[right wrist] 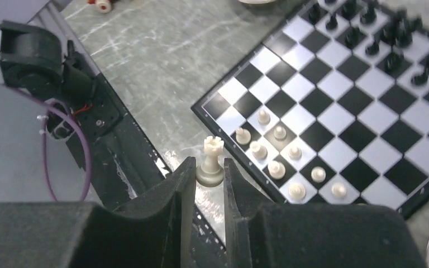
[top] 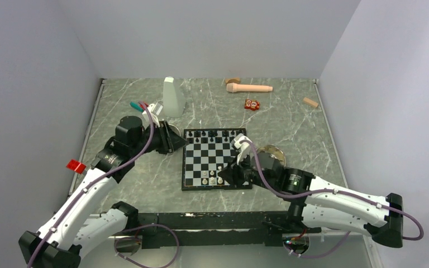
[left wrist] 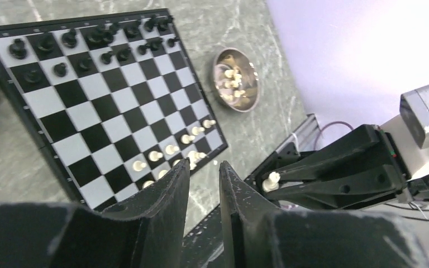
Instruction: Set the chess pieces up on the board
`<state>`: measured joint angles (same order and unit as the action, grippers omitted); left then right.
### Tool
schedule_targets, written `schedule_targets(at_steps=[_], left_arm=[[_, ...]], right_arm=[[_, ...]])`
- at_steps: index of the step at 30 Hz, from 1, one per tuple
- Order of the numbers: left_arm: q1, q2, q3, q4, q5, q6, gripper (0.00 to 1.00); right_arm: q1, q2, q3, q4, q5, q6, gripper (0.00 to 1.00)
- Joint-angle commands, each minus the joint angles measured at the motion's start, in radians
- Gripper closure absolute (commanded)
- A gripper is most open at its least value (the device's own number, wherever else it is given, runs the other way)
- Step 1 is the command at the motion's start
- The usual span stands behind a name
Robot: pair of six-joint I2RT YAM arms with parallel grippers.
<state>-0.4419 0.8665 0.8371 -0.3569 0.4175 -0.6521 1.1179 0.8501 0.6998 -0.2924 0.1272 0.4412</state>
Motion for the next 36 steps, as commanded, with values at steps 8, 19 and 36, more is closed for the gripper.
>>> schedule_targets(at_steps=[8, 19, 36], left_arm=[[-0.228, -0.023, 0.068, 0.063, -0.026, -0.142, 0.69], [-0.396, 0.011, 0.070, 0.018, -0.129, -0.133, 0.65], [-0.453, 0.074, 0.140, -0.075, -0.180, -0.093, 0.68]], right_arm=[[0.161, 0.043, 0.017, 0.272, 0.049, -0.389, 1.00], [0.184, 0.031, 0.026, 0.357, 0.098, -0.378, 1.00], [0.215, 0.006, 0.047, 0.337, 0.128, -0.398, 1.00]])
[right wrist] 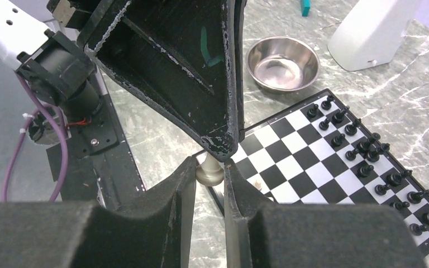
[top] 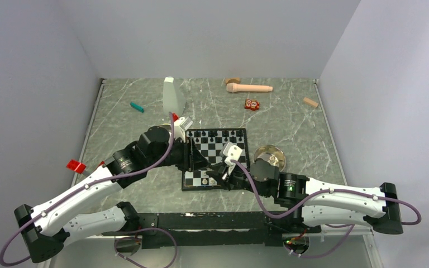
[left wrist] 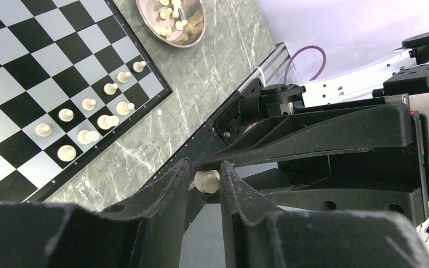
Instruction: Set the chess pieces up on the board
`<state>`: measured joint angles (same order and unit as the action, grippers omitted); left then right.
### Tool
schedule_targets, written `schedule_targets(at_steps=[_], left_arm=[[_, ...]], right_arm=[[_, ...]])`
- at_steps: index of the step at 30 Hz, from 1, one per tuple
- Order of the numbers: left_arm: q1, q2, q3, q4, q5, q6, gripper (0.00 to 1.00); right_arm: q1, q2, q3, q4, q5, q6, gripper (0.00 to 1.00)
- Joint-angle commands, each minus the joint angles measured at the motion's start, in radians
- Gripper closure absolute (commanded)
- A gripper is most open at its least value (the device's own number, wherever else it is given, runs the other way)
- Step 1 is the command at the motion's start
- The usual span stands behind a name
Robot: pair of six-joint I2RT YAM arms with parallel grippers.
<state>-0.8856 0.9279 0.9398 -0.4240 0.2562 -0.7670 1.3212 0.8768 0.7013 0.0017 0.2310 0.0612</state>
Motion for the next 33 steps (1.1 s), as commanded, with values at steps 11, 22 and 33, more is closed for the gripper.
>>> schedule_targets(at_steps=[11, 22, 33], left_arm=[[-0.021, 0.030, 0.053, -0.011, -0.020, 0.034, 0.66], [-0.032, 0.044, 0.059, -0.019, -0.037, 0.043, 0.74], [-0.035, 0.031, 0.057, -0.047, -0.116, 0.075, 1.00]], right_arm=[[0.016, -0.023, 0.038, 0.050, 0.059, -0.013, 1.00], [0.016, -0.021, 0.018, 0.097, 0.085, 0.014, 1.00], [0.016, -0.022, 0.015, 0.098, 0.077, 0.022, 0.78]])
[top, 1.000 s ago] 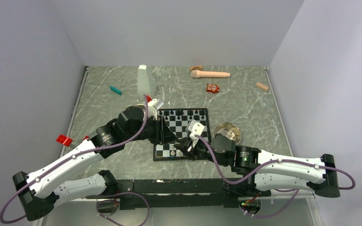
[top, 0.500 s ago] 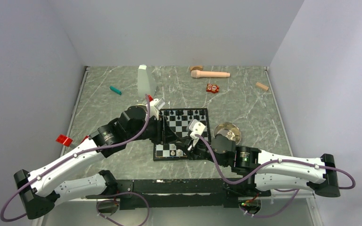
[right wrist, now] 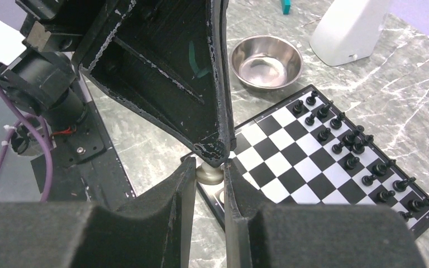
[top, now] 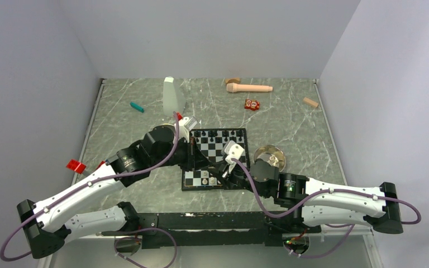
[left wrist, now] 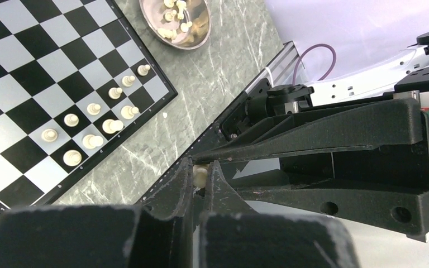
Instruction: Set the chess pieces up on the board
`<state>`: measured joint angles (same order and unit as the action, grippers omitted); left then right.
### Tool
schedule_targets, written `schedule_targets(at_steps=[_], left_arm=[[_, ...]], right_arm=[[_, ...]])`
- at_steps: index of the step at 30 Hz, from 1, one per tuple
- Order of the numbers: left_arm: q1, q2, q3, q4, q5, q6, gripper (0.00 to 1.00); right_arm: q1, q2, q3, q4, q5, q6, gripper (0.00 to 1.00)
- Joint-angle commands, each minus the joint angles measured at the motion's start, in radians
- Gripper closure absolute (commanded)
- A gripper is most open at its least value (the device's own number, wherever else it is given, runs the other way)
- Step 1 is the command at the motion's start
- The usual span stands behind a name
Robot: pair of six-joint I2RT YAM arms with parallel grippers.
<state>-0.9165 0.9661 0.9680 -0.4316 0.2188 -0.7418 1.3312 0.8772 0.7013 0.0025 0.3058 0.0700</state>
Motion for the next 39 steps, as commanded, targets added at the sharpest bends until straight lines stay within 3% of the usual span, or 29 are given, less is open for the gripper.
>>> schedule_targets(at_steps=[1, 5, 9, 13, 25, 33, 39], left_arm=[[-0.005, -0.013, 0.027, -0.051, -0.110, 0.061, 1.00], [-0.003, -0.053, -0.012, -0.091, -0.298, 0.117, 1.00], [-0.002, -0.100, -0.123, -0.062, -0.458, 0.178, 1.00], [-0.002, -0.097, -0.294, 0.066, -0.512, 0.216, 1.00], [-0.005, -0.048, -0.581, 0.455, -0.574, 0.208, 1.00], [-0.005, -0.014, -0.598, 0.489, -0.471, 0.222, 1.00], [-0.015, 0.054, -0.552, 0.380, -0.477, 0.188, 1.00]], right_arm=[[0.006, -0.029, 0.016, 0.093, -0.002, 0.014, 0.69], [0.006, -0.083, 0.004, 0.070, -0.023, 0.023, 0.51], [0.007, -0.169, -0.026, 0.064, 0.000, 0.052, 0.43], [0.006, -0.236, -0.069, 0.088, 0.074, 0.080, 0.37], [0.006, -0.188, -0.081, 0.068, 0.112, 0.149, 0.36], [0.007, -0.169, -0.094, 0.076, 0.114, 0.163, 0.35], [0.007, -0.163, -0.086, 0.055, 0.130, 0.176, 0.35]])
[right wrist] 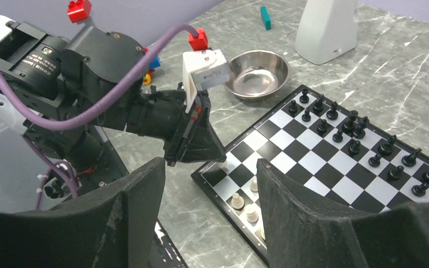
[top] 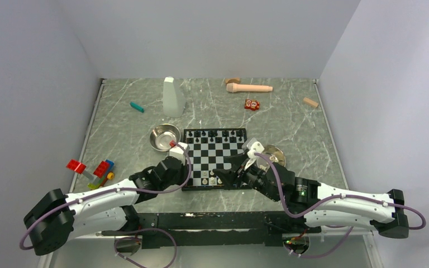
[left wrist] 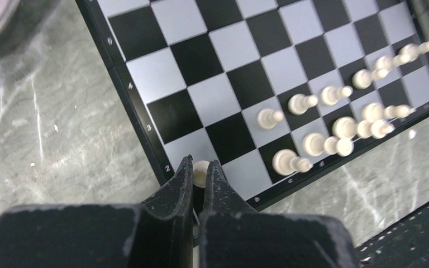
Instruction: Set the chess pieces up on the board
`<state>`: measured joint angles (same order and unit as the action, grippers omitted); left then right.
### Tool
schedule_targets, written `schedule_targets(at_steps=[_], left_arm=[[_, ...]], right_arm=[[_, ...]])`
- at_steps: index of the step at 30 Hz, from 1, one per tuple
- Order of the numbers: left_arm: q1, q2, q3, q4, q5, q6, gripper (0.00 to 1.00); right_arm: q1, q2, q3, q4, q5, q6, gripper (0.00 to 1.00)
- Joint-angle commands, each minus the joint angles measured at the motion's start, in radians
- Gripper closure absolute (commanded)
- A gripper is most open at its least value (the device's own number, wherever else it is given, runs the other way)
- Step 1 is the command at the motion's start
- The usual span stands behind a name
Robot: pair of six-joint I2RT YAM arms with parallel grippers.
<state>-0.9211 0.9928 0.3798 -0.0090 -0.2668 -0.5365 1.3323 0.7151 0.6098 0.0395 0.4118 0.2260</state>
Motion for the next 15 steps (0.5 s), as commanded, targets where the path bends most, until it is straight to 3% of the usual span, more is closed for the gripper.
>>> schedule_targets(at_steps=[1, 5, 15], left_arm=[[-0.011, 0.032, 0.044, -0.071, -0.001, -0.028, 1.00], [-0.017, 0.032, 0.056, -0.135, -0.016, -0.072, 1.00], [-0.037, 0.040, 0.044, -0.117, -0.004, -0.091, 1.00]], right_arm=[[0.005, 0.001, 0.007, 0.014, 0.024, 0.022, 0.35], [0.005, -0.002, 0.002, 0.010, 0.028, 0.024, 0.35], [0.005, -0.001, -0.006, 0.009, 0.028, 0.033, 0.35]])
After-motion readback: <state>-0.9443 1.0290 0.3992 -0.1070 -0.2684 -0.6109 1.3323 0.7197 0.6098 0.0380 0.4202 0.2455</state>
